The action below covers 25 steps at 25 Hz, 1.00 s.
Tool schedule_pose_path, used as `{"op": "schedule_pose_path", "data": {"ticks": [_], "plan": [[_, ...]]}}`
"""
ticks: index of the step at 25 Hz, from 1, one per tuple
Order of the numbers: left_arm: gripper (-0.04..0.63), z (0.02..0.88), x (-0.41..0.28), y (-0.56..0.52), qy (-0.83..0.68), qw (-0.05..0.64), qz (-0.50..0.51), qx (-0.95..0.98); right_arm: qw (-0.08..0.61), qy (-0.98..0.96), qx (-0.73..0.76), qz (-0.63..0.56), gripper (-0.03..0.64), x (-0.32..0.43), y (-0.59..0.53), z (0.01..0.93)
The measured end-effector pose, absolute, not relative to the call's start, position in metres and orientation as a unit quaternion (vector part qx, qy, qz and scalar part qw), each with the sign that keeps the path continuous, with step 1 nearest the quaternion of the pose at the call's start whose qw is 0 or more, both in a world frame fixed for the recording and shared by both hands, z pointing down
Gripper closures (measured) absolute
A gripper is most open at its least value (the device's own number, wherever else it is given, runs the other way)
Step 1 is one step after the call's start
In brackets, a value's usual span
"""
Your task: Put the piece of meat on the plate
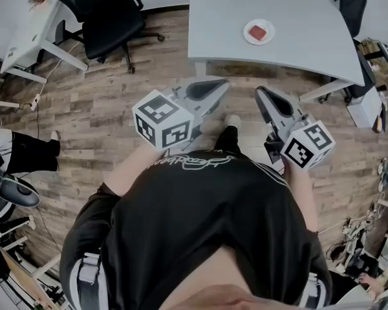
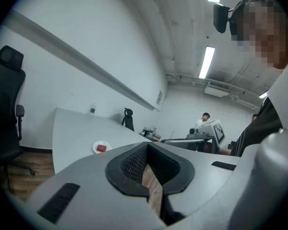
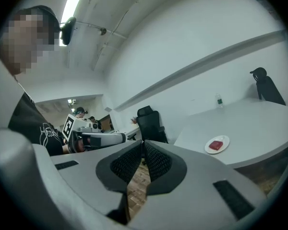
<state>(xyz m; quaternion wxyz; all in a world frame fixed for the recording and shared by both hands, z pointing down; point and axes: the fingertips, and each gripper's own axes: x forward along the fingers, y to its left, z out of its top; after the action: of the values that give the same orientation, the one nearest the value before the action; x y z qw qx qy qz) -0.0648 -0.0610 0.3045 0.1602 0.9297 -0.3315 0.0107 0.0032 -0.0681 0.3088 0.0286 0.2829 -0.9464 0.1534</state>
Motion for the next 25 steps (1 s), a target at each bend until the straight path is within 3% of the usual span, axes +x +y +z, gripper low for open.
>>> {"op": "schedule_pose_path", "data": {"ticks": [25], "plan": [[0.588,0.32,-0.07,0.015,-0.305,0.187,0.011,0.934,0.08,-0.933,0.305,0.172,0.595,-0.008,0.007,0.342]]}}
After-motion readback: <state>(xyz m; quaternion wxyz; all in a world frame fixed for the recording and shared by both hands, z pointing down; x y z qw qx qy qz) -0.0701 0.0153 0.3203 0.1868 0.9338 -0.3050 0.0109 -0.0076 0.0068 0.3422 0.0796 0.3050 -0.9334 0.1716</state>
